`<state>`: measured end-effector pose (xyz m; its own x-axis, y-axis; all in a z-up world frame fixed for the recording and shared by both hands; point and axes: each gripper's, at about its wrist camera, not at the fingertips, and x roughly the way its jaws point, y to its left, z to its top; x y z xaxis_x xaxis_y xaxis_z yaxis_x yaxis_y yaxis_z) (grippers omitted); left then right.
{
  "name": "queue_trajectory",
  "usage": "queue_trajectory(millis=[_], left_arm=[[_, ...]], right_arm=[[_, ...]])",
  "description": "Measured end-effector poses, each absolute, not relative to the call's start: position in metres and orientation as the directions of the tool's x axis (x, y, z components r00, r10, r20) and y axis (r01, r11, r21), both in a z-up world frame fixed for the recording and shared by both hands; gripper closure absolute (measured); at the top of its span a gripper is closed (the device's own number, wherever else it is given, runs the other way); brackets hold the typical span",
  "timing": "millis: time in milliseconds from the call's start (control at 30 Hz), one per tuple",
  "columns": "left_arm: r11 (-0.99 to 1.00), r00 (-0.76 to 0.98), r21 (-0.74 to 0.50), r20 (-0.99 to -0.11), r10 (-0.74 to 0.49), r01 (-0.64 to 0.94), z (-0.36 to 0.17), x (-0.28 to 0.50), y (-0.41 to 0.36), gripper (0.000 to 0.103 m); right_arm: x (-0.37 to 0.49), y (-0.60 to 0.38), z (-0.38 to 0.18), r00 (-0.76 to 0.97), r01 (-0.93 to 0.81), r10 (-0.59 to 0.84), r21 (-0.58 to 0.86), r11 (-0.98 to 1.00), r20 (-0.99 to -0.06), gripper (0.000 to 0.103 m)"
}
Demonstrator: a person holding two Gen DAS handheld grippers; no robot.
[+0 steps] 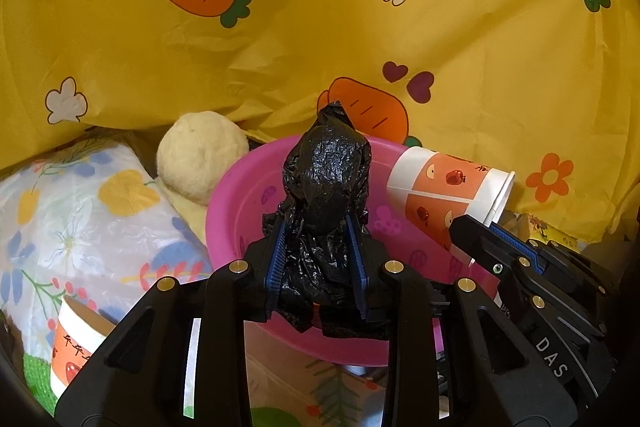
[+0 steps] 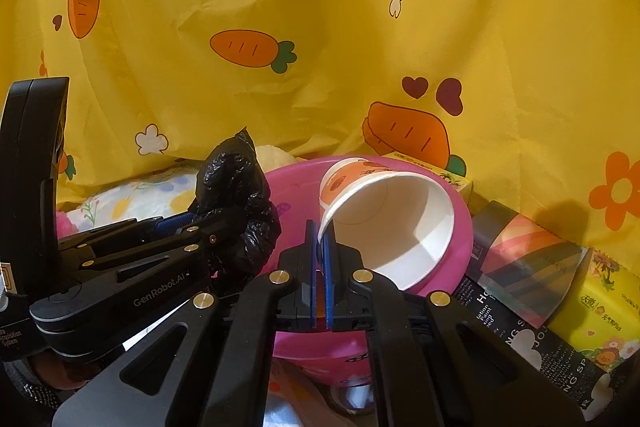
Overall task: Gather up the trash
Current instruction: 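Carry the black bag and white cup over the pink bucket, then open both grippers to drop the bag and cup into the bucket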
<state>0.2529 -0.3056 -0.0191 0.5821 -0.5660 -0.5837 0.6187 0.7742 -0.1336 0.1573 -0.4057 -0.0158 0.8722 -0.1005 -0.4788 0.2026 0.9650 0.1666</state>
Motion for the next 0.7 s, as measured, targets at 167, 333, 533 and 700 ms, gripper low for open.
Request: queue_trajectory(millis=[167, 333, 533, 700], left_arm=[[0.771, 0.575, -0.133, -0.59, -0.566, 0.623, -0.023, 0.255, -0.306, 0.066], [0.783, 0.602, -0.135, -0.566, -0.564, 0.607, -0.02, 0.254, -0.298, 0.039], [0.845, 0.704, -0.075, -0.517, -0.487, 0.529, -0.009, 0.245, -0.276, 0.013], [0.871, 0.744, -0.07, -0.488, -0.455, 0.487, -0.002, 0.234, -0.254, 0.006]], right_arm=[[0.159, -0.408, -0.018, 0.868, 0.207, -0.102, 0.167, 0.964, -0.485, 0.099], [0.161, -0.409, -0.021, 0.864, 0.207, -0.1, 0.168, 0.964, -0.493, 0.099], [0.161, -0.409, -0.022, 0.863, 0.206, -0.1, 0.165, 0.964, -0.496, 0.099], [0.159, -0.409, -0.019, 0.867, 0.207, -0.102, 0.168, 0.964, -0.488, 0.081]])
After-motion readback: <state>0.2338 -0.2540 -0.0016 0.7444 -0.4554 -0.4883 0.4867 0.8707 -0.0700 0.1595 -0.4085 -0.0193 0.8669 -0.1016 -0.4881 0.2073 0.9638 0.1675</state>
